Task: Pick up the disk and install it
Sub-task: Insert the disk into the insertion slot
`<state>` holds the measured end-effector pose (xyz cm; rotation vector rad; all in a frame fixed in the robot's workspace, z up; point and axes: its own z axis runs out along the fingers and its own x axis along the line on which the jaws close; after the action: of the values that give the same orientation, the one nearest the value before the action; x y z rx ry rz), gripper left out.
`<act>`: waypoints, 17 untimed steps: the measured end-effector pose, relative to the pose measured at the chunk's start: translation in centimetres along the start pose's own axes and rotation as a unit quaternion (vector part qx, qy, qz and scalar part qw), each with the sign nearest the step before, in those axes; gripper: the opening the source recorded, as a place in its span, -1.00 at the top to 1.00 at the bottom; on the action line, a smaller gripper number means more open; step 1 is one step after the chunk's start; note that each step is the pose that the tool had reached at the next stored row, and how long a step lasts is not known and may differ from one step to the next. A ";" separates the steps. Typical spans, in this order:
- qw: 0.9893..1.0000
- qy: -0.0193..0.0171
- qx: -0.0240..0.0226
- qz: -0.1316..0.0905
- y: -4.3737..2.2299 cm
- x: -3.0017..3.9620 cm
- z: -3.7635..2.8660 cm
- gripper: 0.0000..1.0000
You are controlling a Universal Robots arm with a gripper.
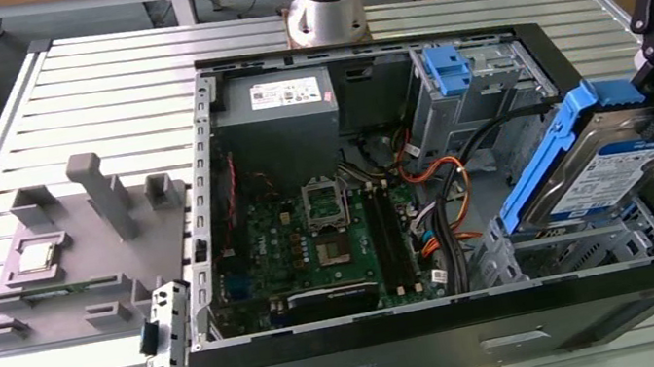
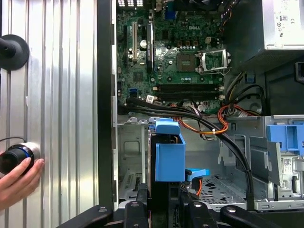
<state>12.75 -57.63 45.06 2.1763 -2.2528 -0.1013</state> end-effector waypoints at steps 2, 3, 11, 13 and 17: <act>1.000 0.000 0.000 0.000 0.00 0.00 0.00 0.30; 1.000 0.000 0.000 0.000 0.00 0.00 0.01 0.30; 1.000 0.000 0.000 0.000 -0.02 0.02 0.37 0.30; 1.000 0.000 0.000 0.000 -0.02 0.02 0.42 0.30; 1.000 0.000 0.000 0.000 -0.05 0.07 1.01 0.30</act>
<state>12.75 -57.66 44.04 2.1763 -2.2529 -0.1016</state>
